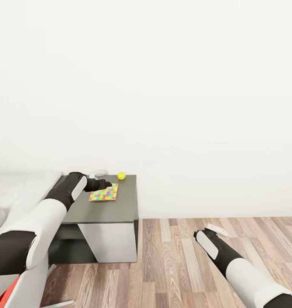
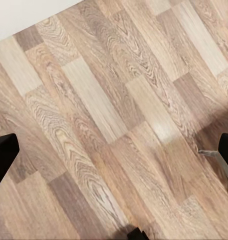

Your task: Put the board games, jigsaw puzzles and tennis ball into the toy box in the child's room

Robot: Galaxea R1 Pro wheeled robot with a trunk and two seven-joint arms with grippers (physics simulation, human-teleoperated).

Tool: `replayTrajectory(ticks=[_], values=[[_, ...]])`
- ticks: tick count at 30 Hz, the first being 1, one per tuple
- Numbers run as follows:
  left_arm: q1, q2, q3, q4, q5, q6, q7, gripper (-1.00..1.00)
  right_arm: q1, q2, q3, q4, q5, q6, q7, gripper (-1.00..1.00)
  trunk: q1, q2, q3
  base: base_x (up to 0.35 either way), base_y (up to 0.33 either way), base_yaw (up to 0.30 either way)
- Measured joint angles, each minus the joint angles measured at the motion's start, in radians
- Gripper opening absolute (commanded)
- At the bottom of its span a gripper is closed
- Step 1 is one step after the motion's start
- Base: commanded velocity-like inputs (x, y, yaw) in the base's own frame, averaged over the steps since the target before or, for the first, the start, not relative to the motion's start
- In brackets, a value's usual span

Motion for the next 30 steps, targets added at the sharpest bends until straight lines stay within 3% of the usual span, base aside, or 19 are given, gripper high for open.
replayTrajectory(ticks=[30], values=[[0.000, 0.000, -0.004, 0.000, 0.000, 0.000, 0.002, 1.00, 0.000, 0.002, 0.001, 0.001, 0.002, -0.005, 0.000, 1.00, 0.000, 0.000, 0.020, 0.043, -0.003, 0.000]])
